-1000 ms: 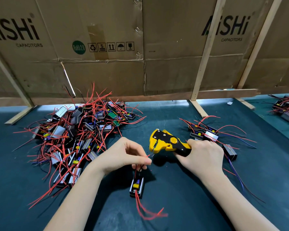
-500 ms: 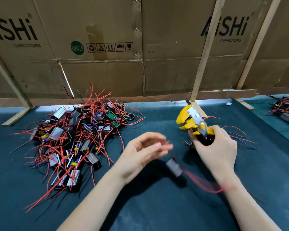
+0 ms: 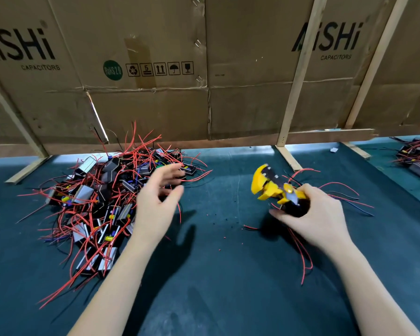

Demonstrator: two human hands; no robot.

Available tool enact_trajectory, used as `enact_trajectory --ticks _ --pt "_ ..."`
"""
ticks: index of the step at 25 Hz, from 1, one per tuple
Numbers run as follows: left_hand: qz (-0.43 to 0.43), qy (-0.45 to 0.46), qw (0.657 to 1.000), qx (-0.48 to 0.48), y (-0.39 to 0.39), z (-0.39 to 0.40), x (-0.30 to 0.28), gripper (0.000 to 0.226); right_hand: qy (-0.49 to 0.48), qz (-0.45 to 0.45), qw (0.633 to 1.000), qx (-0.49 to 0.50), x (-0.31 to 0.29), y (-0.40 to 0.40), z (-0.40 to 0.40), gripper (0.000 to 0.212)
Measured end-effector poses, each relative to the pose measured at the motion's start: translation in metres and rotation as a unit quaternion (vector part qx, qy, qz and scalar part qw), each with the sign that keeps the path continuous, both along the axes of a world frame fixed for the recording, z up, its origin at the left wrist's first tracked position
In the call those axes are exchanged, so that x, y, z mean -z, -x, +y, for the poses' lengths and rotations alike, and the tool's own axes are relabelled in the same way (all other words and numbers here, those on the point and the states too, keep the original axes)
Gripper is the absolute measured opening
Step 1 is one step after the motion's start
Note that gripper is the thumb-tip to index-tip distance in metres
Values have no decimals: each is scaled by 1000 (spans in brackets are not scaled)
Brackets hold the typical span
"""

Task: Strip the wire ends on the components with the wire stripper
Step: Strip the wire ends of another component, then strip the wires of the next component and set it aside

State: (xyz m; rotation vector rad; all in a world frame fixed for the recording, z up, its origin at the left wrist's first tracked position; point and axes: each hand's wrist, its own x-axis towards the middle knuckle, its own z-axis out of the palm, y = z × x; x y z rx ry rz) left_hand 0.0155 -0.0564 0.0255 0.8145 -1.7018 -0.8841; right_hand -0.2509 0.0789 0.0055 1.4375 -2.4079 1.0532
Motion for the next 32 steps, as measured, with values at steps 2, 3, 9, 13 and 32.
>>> enact_trajectory --ticks 2,3,9,13,32 --pt "-23 39 992 -122 -13 -11 1 37 -82 115 990 29 8 1 -3 47" --pt "-23 50 985 -161 -19 -15 2 37 -114 158 979 54 12 3 -4 50" --pt "-34 119 952 -280 -41 -31 2 33 -102 175 953 225 13 21 1 46" --pt "-79 114 948 -286 -47 -36 3 26 31 140 970 196 9 16 2 42" --pt "-532 139 803 -230 -24 -49 18 43 73 -400 897 -175 6 -34 -9 46"
